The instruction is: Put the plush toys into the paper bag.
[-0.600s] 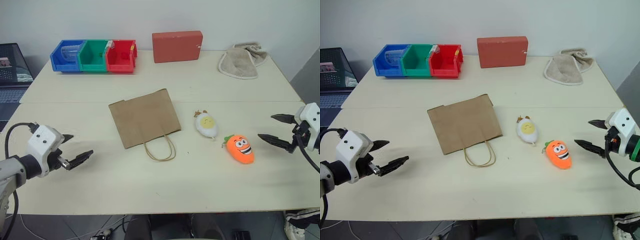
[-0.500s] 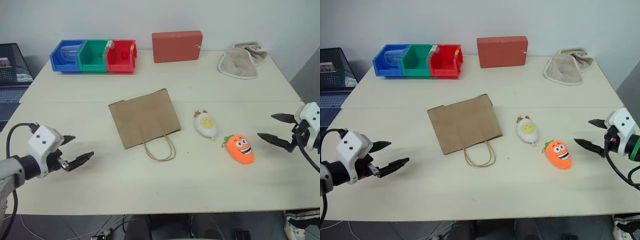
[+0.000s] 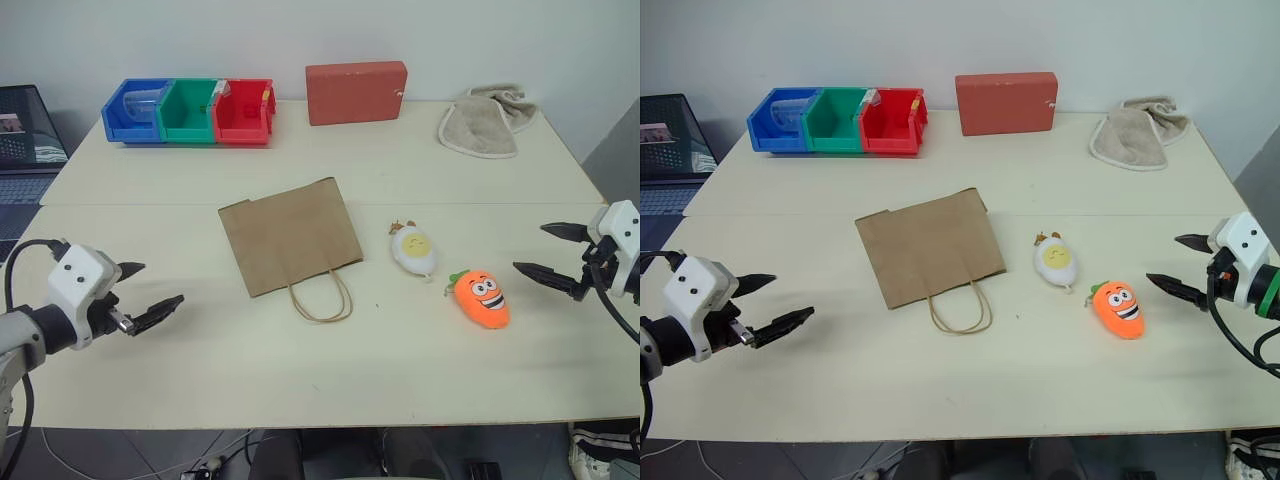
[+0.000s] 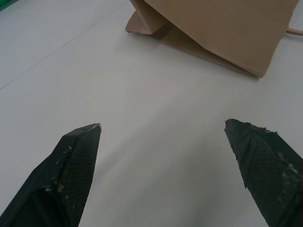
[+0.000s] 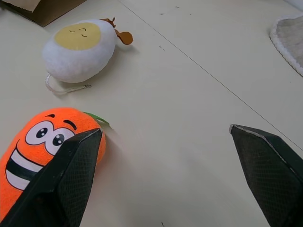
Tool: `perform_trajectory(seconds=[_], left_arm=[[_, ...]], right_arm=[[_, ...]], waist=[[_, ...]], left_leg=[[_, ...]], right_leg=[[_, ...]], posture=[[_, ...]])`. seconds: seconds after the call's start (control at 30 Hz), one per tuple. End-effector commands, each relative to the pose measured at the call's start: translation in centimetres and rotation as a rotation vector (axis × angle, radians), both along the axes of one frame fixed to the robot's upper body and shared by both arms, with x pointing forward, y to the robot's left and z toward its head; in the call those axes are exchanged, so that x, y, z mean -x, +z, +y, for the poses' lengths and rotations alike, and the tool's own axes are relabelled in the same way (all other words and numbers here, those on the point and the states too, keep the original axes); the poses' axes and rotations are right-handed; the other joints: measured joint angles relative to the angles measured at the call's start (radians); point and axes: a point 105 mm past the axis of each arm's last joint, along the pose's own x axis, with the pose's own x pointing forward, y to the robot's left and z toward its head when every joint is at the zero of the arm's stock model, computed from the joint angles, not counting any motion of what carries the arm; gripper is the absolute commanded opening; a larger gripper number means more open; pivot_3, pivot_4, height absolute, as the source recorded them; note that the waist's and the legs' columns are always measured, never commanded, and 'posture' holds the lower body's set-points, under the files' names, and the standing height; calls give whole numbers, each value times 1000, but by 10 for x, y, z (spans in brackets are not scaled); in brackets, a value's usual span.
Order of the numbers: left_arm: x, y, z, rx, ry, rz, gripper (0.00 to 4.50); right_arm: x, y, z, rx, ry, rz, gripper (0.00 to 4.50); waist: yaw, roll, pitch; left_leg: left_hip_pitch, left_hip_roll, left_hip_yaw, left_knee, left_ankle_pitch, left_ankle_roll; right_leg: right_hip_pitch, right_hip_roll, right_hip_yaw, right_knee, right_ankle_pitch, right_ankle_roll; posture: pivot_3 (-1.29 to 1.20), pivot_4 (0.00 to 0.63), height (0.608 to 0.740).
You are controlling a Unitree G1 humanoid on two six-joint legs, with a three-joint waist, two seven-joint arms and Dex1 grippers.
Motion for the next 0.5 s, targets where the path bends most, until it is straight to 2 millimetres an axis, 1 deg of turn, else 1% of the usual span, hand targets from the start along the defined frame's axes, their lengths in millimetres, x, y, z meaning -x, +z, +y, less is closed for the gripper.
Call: perform_trajectory(seconds=[0.03, 0.13, 0.3, 0.5], left_arm=[[-1, 18, 8, -31, 23, -87, 4473], [0, 16, 8, -73, 8, -96, 4473], [1, 10, 10, -87, 1, -82, 4473], [1, 13, 14, -101, 6, -93, 4473]], right_arm=[[3, 17, -6, 23, -8, -59, 4500], [4, 19, -6, 23, -11, -63, 4500], [2, 19, -6, 25, -14, -79, 4500], [1, 21, -2, 23, -9, -96, 4500]], waist=[[0, 0, 0], [0, 0, 0], [0, 0, 0], [0, 0, 0]], left_leg=[[0, 0, 0, 0, 0, 0], [0, 0, 0, 0, 0, 0], [0, 0, 0, 0, 0, 0], [0, 0, 1, 0, 0, 0]], right_leg=[[0, 0, 0, 0, 0, 0], [0, 0, 0, 0, 0, 0], [0, 0, 0, 0, 0, 0], [0, 0, 0, 0, 0, 0]], posture=[[0, 150, 740], [0, 150, 740], [0, 150, 740], [0, 150, 740]])
